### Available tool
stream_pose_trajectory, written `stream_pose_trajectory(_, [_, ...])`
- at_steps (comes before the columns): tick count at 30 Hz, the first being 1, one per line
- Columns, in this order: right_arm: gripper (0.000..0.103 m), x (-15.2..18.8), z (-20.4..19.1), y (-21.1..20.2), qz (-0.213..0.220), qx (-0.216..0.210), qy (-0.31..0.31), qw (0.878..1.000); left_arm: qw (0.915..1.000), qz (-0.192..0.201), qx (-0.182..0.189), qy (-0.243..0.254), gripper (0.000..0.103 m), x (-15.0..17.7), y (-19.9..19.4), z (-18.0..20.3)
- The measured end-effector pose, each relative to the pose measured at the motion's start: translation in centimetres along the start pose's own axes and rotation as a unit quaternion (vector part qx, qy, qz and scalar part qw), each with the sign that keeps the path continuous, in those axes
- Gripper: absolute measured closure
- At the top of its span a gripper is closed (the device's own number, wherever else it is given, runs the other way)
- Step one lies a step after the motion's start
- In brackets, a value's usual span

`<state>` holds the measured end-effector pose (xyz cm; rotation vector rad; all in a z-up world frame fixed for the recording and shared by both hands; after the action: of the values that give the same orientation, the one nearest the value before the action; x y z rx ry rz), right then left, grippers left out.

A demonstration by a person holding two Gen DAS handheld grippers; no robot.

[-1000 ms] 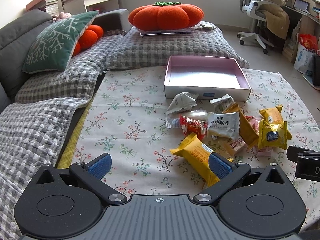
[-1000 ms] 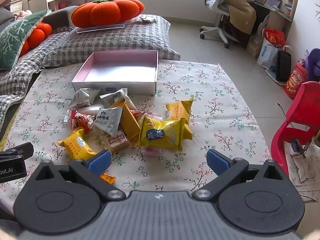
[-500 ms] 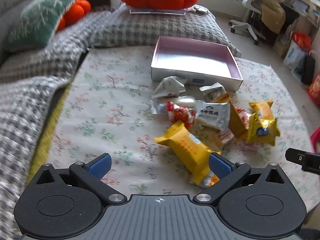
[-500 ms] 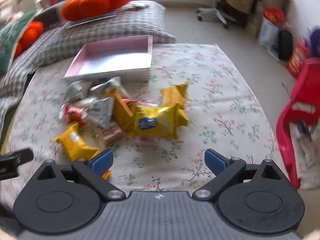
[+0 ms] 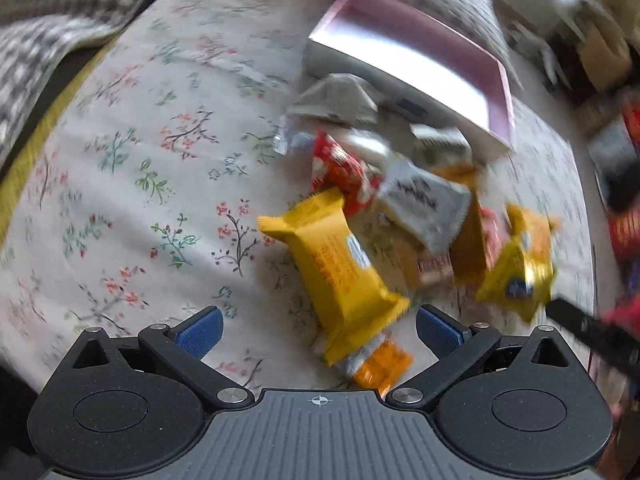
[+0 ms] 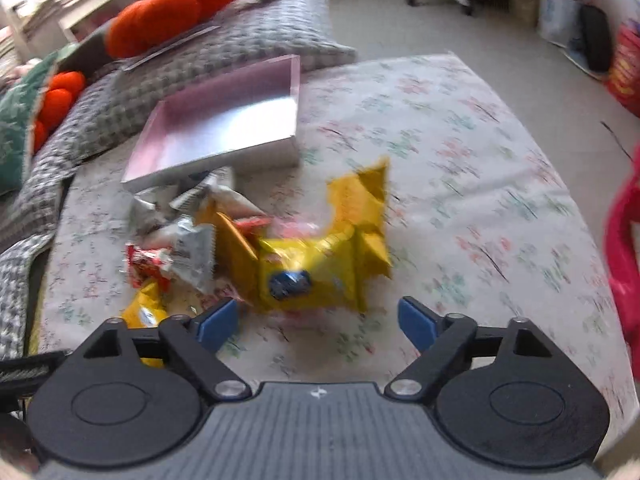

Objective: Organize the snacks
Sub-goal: 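Grasp a yellow cake packet with the left tool while the right tool grasps another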

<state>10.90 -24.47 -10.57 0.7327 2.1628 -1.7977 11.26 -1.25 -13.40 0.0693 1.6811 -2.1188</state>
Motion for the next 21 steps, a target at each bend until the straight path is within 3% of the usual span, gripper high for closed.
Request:
stream_pose_trajectory(3, [0.029,-1.3,0.8,0.8,0.008,0.003,0.001,1.000,0.9995,0.015,-0.007,-0.027,0.000,-0.2,1.3,0.5])
stream_pose_trajectory(7, [0.041,-3.4,3.6,2.8,0.019,-0.010,0.077,0.997,0.9981,0.015,-0.024,-0.055,0.003,-0.5,3.3,0.4])
stream_pose_trajectory(10, [0.046,-4.0,3.8,4.8,0.013,0.003,0.067,0.998,0.9970,0.009,-0.022,-0.073,0.009,-0.5,4.6,-0.4])
stream_pose_trajectory(13, [0.051,-4.2,3.8,6.9,0.008,0.017,0.061,0.998,0.9974,-0.008,-0.017,-0.070,0.020,-0.2,5.9,-0.5])
stream_pose_trajectory(16, [0.055,-4.4,4.3,8.9,-0.005,0.014,0.075,0.997,0.9986,0.013,-0.020,-0.047,0.047,-0.5,5.8,0.1])
stream_pose_trajectory(17, [0.057,-4.5,4.3,9.3,-0.004,0.011,0.077,0.997,0.9986,0.019,-0.021,-0.044,0.063,-0.6,5.7,0.1])
stream_pose_trajectory(21, [0.065,-4.0,3.8,10.2,-0.014,0.007,0.067,0.998,0.9986,0.027,-0.006,-0.046,0.064,-0.7,5.5,-0.1])
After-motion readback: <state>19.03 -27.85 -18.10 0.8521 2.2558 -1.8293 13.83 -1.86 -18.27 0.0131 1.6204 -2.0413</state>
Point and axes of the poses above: each gripper's, at about its wrist camera, not at the fingertips, and y roughly the way its jaws point, z to its right, x to its underside, the point moved 6 cm from there along y, roughly the way its jaws point, and after that the axes turned 2 degrees about z, right-handed, at the moved point
